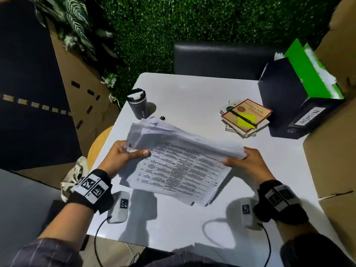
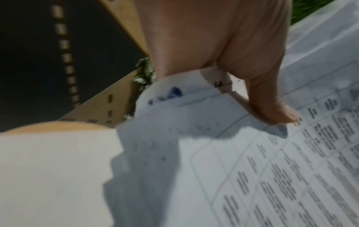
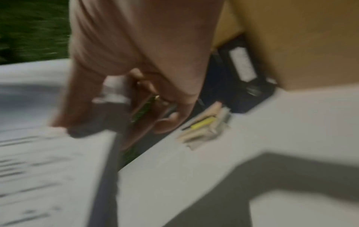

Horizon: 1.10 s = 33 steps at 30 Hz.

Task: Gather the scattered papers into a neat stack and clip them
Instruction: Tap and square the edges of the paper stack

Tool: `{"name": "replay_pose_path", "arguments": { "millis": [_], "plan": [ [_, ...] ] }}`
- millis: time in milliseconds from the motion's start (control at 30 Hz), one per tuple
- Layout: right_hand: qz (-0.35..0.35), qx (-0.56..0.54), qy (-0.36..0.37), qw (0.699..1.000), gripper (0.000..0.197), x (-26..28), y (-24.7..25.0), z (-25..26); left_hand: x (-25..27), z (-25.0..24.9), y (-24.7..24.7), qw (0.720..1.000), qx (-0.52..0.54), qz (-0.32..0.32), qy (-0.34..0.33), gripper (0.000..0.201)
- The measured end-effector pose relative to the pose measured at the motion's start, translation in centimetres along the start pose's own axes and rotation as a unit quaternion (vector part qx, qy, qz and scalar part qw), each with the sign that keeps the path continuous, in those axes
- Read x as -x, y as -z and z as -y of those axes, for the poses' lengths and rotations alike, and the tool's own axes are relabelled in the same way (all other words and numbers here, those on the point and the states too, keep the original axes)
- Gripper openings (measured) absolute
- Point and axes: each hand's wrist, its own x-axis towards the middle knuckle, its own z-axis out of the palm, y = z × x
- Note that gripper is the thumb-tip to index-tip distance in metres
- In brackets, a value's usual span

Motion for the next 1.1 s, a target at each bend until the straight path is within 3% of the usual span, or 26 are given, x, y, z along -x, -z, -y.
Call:
{"name": "replay_pose_path", "arguments": {
  "millis": [67, 100, 167, 267, 300, 433, 600, 733, 900, 1033, 1100],
  "plan": [
    [0.020, -0.085, -0.031, 0.996, 0.070, 0.4, 0.4, -1.1, 0.1, 1.9, 0.2, 0.998, 0.063, -0.009, 0.013, 0.046],
    [0.037, -0.113, -0.041, 0.992, 0.070, 0.6, 0.1, -1.7, 0.1, 2.4, -0.2, 0.995, 0.091, -0.020, 0.020, 0.053],
    [0.029, -0.134, -0.053, 0.989, 0.075, 0.6, -1.3, -2.8, 0.1, 3.1, -1.2, 0.995, 0.088, -0.027, 0.029, 0.049],
    [-0.047, -0.153, -0.068, 0.985, 0.097, 0.2, -2.6, -3.4, -0.4, 3.3, -2.0, 0.998, 0.049, -0.027, 0.018, 0.024],
    [-0.058, -0.157, -0.053, 0.984, 0.092, 0.1, -2.8, -3.2, -0.8, 3.5, -1.9, 0.998, 0.046, -0.032, 0.007, 0.024],
    [-0.072, -0.114, -0.015, 0.991, 0.069, 0.3, -2.7, -3.1, -1.4, 3.8, -2.2, 0.997, 0.067, -0.040, -0.021, 0.041],
    [-0.021, -0.084, -0.033, 0.996, 0.057, 0.5, -1.9, -5.1, -1.3, 6.8, -2.3, 0.997, 0.062, -0.022, 0.050, 0.053],
    [-0.002, -0.071, -0.039, 0.997, 0.077, 0.9, -1.5, -6.5, -1.1, 8.0, -2.8, 0.995, 0.074, -0.010, 0.073, 0.065],
    [0.020, -0.087, -0.015, 0.996, 0.088, 0.9, -0.5, -6.4, -1.1, 8.2, -2.4, 0.992, 0.093, -0.018, 0.083, 0.059],
    [-0.004, -0.113, -0.039, 0.993, 0.086, 0.3, -1.6, -6.5, -1.6, 7.6, -3.6, 0.994, 0.088, -0.006, 0.070, 0.079],
    [-0.004, -0.127, -0.040, 0.991, 0.076, -0.1, -2.4, -6.2, -2.0, 7.3, -4.2, 0.991, 0.115, -0.013, 0.069, 0.080]
  ]
}}
